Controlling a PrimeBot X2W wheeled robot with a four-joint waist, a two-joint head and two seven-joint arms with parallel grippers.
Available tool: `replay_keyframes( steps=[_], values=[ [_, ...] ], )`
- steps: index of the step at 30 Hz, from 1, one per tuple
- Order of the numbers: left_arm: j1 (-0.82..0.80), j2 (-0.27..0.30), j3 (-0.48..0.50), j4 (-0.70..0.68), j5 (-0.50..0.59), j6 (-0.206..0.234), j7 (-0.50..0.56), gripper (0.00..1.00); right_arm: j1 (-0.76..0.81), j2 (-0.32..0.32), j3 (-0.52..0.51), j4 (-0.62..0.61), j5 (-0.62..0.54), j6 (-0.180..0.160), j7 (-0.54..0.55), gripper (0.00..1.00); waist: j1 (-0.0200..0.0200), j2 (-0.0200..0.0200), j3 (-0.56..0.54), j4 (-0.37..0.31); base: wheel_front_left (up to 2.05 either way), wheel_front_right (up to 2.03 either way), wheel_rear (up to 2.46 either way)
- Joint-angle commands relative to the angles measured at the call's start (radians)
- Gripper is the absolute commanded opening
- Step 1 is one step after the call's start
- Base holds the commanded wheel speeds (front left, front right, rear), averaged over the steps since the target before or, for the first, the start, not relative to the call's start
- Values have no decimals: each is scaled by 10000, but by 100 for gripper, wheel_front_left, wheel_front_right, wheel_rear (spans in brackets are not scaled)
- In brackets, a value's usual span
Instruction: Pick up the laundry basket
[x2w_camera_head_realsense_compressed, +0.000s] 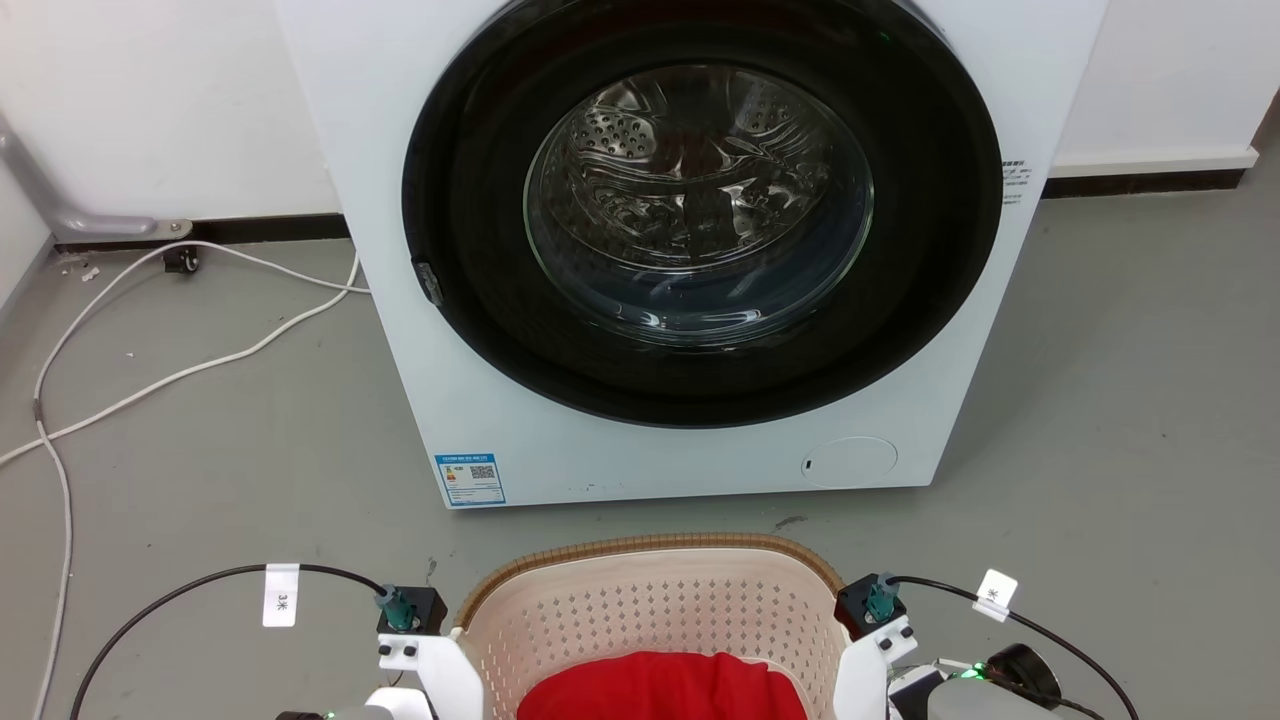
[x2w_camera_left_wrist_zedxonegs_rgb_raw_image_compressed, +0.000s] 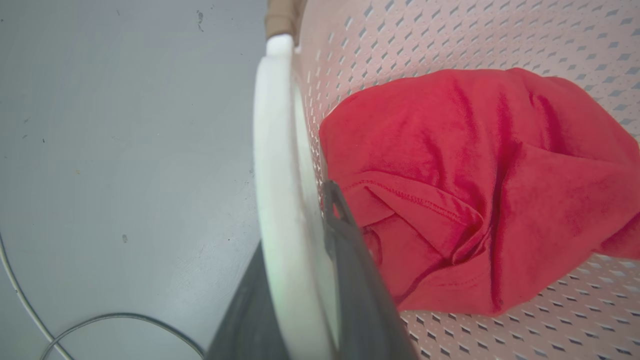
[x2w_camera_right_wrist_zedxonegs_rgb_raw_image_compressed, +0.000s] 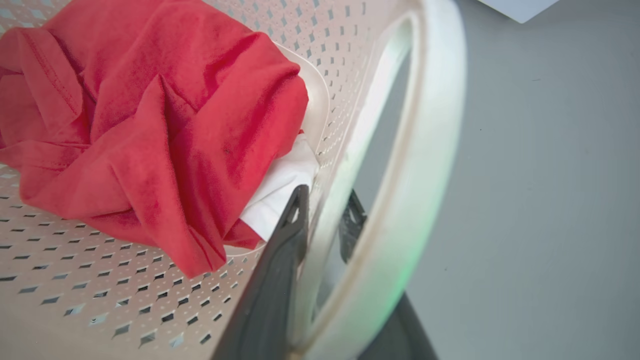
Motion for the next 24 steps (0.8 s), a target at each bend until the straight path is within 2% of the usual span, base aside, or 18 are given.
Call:
replay_keyframes(
  steps=[1, 24],
  values=[
    [-128, 94, -32, -14, -41, -23, -75, 0, -84, -13, 82, -11, -4, 161, -34, 0, 0, -1, 2, 2, 0, 0, 0],
    [-225, 148, -449, -14, -474, -23, -183, 0, -132, 1, 182, 21, 80, 162, -63, 0, 0, -1, 66, 49, 0, 0, 0]
  ],
)
